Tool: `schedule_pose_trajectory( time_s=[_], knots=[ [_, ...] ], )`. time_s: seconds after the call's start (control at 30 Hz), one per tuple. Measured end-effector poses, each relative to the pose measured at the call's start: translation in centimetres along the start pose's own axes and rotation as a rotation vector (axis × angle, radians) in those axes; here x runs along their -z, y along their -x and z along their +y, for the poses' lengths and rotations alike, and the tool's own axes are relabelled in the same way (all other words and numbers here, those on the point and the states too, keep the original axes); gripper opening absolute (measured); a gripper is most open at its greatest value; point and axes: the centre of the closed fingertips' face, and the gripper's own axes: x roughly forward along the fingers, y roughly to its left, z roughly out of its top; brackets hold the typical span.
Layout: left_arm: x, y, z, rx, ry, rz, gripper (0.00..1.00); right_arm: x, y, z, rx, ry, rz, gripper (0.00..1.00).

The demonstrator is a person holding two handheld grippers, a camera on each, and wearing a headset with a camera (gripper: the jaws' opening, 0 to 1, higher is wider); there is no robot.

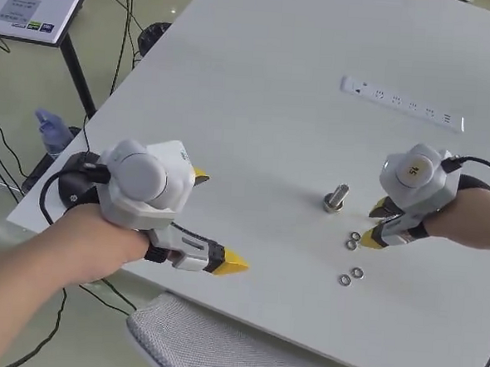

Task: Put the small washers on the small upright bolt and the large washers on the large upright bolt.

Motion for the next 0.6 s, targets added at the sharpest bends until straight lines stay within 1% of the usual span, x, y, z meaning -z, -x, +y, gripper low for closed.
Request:
schedule_pose_trajectory(
  time_s=[0.13,0.2,0.43,0.5,0.6],
  knots=[
    [0.1,0.0,0.1,0.001,-0.004,0.007,0.87,0.7,-0.4,0.7,0.009,-0.005,0.01,0.35],
    [0.0,-0.1,0.1,0.003,-0.002,0.002,0.87,0.9,-0.6,1.3,-0.002,-0.015,0.007,0.34],
    [0.0,-0.2,-0.1,0.01,-0.006,0.007,0.87,1.8,-1.4,2.7,-0.007,-0.02,0.003,0.3],
    [0.0,-0.2,-0.2,0.011,-0.005,0.009,0.86,2.1,-1.7,3.2,-0.016,-0.016,0.013,0.3],
    [0.1,-0.2,-0.2,0.012,-0.005,0.011,0.86,2.8,-2.3,3.1,-0.013,-0.002,0.024,0.3]
  ],
)
